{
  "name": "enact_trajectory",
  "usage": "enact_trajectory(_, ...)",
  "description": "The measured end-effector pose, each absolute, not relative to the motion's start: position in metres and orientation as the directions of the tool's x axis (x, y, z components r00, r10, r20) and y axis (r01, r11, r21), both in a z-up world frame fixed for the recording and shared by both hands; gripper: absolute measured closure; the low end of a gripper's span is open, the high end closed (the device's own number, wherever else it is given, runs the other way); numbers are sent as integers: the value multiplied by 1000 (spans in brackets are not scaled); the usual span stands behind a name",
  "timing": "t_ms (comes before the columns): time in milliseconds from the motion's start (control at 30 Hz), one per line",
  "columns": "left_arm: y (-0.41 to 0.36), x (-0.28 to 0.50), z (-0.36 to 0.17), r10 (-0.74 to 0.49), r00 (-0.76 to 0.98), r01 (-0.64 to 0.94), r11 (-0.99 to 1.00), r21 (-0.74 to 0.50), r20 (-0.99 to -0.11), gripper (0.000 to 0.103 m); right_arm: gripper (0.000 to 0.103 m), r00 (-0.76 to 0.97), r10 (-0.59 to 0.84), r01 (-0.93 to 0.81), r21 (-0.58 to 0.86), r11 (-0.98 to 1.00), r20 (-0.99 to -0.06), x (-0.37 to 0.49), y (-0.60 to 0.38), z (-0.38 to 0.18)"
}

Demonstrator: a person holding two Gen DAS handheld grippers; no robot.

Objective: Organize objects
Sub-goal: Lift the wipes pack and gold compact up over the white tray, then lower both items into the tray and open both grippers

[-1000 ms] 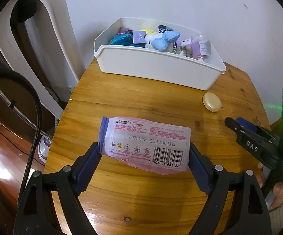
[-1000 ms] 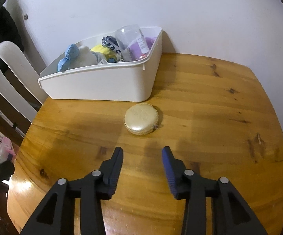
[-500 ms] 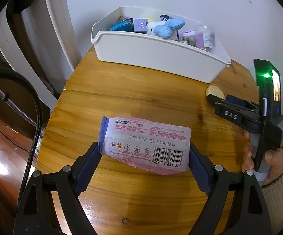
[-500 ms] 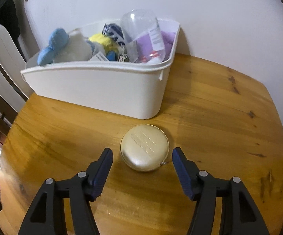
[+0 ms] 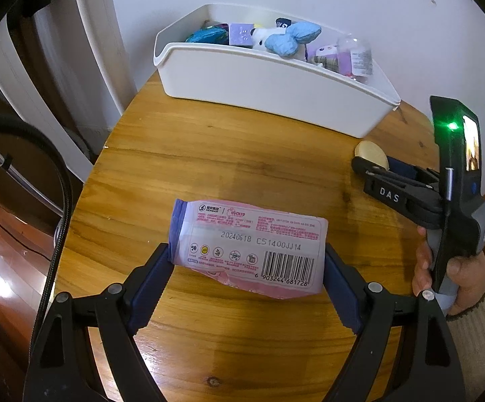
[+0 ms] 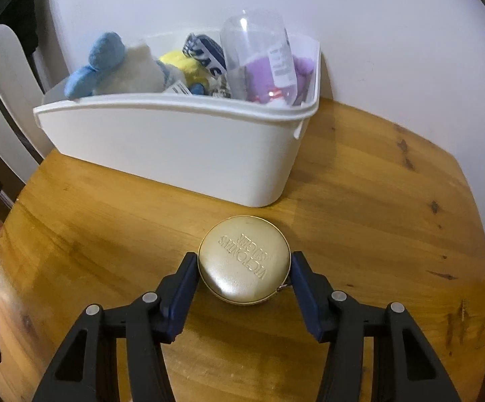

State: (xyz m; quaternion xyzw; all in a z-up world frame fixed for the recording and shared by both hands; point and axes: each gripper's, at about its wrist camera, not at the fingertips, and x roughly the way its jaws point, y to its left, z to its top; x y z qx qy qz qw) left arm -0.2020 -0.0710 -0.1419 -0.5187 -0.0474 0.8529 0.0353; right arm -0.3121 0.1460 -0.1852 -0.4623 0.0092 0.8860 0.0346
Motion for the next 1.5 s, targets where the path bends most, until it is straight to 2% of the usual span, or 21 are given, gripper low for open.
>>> enact_trajectory(333, -74, -207, -100, 123, -526, -51, -992, -113, -841, 15, 47, -659, -34, -12, 56, -998, -751, -267, 133, -124)
enact_trajectory(633, -85, -251, 8, 69, -680, -96, -995, -5, -730, 15, 47, -772, -72, 40, 66, -997, -631, -257, 133, -5)
enact_trajectory(800, -84, -294, 69, -8, -750, -77, -992, 99, -661, 15, 47, -811, -64, 49, 42, -998, -582, -271, 133, 57)
enact_trajectory(1000, -77, -353, 112, -21, -762, -61, -993, 104, -647, 15, 47, -838, -29, 30, 8, -1000, -545, -310, 134, 110)
enact_trajectory(1200, -63, -404, 103, -7, -720, -93, -990, 106, -694, 15, 47, -818, -6, -1, 11, -1000, -576, -365, 139, 109)
enact_trajectory(1500, -46, -473, 22, -13, -583, -75, -995, 70, -813, 15, 47, -681, -20, -15, 41, -999, -732, -438, 141, 20)
